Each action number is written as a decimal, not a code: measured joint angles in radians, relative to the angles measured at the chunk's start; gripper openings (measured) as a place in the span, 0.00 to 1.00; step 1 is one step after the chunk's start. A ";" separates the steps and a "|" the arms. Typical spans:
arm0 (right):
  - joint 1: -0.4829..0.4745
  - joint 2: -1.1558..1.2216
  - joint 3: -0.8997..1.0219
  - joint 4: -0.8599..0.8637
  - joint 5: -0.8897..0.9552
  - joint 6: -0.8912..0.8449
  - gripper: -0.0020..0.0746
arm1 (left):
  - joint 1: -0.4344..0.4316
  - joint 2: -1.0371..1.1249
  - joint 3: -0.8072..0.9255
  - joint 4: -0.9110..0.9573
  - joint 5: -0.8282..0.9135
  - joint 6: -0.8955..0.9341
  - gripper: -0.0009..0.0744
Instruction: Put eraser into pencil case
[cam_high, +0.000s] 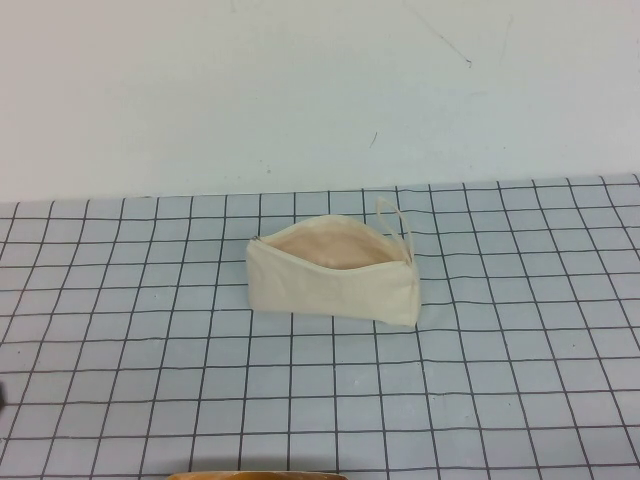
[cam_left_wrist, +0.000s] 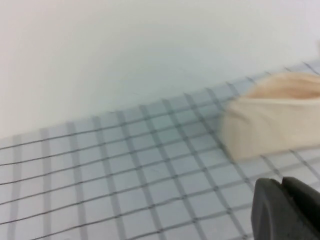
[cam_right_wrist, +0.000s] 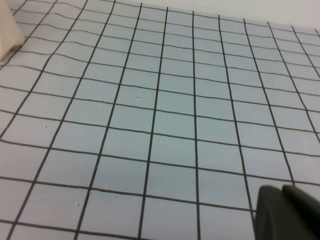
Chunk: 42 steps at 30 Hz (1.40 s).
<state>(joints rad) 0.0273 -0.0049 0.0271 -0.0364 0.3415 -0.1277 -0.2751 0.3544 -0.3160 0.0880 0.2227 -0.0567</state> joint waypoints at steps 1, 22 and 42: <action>0.000 0.000 0.000 0.000 0.000 0.000 0.02 | 0.050 -0.041 0.043 0.002 -0.035 0.002 0.01; 0.000 0.000 0.000 0.000 0.000 0.000 0.02 | 0.312 -0.362 0.341 -0.077 0.058 0.022 0.01; 0.000 0.000 0.000 0.000 0.000 0.000 0.02 | 0.312 -0.363 0.340 -0.088 0.095 0.032 0.01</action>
<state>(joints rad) 0.0273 -0.0049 0.0271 -0.0364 0.3415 -0.1277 0.0367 -0.0090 0.0236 0.0000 0.3181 -0.0245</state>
